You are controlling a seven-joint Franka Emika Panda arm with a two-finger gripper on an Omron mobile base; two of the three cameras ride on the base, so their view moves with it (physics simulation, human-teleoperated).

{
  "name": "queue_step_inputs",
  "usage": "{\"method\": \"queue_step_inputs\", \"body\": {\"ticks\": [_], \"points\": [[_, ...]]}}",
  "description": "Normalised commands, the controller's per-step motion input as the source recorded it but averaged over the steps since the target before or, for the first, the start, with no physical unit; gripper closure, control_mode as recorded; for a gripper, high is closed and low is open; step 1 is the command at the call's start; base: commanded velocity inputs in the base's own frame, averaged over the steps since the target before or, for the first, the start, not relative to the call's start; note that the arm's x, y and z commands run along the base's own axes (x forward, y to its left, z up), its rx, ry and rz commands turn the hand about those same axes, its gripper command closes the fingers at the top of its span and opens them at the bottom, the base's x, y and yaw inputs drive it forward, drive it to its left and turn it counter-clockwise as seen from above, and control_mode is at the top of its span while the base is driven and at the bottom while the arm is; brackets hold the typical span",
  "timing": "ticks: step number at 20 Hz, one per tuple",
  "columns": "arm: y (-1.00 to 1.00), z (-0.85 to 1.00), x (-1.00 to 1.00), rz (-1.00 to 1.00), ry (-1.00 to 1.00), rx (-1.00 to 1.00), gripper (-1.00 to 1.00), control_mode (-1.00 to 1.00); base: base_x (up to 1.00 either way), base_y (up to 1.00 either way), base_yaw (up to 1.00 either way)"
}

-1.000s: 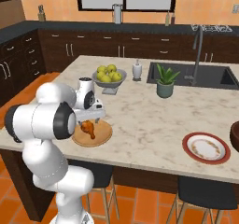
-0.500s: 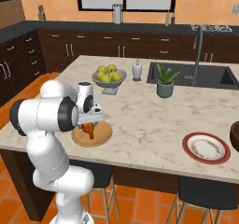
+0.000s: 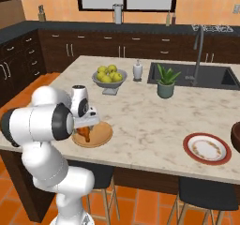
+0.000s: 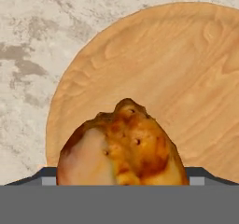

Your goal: Pick the chicken drumstick and cucumber from their plates and place them in the bowl. Then put the bowl in the fridge.

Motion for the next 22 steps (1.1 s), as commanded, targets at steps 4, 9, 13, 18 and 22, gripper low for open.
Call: {"method": "queue_step_inputs", "body": {"ticks": [4,9,13,18,22], "points": [[-0.22,0.86,-1.0,-0.03,-0.21,0.0,1.0,-1.0,0.0,0.0,0.0],[-0.4,0.83,-0.82,-0.17,-0.03,0.02,1.0,-1.0,0.0,0.0,0.0],[-0.34,0.74,-0.51,-0.2,0.0,0.04,1.0,-1.0,0.0,0.0,0.0],[-0.2,0.66,-0.64,-0.16,0.0,0.04,1.0,-1.0,0.0,0.0,0.0],[-0.01,0.3,-0.5,-0.04,0.0,0.0,1.0,1.0,-0.34,-0.08,-0.04]]}}
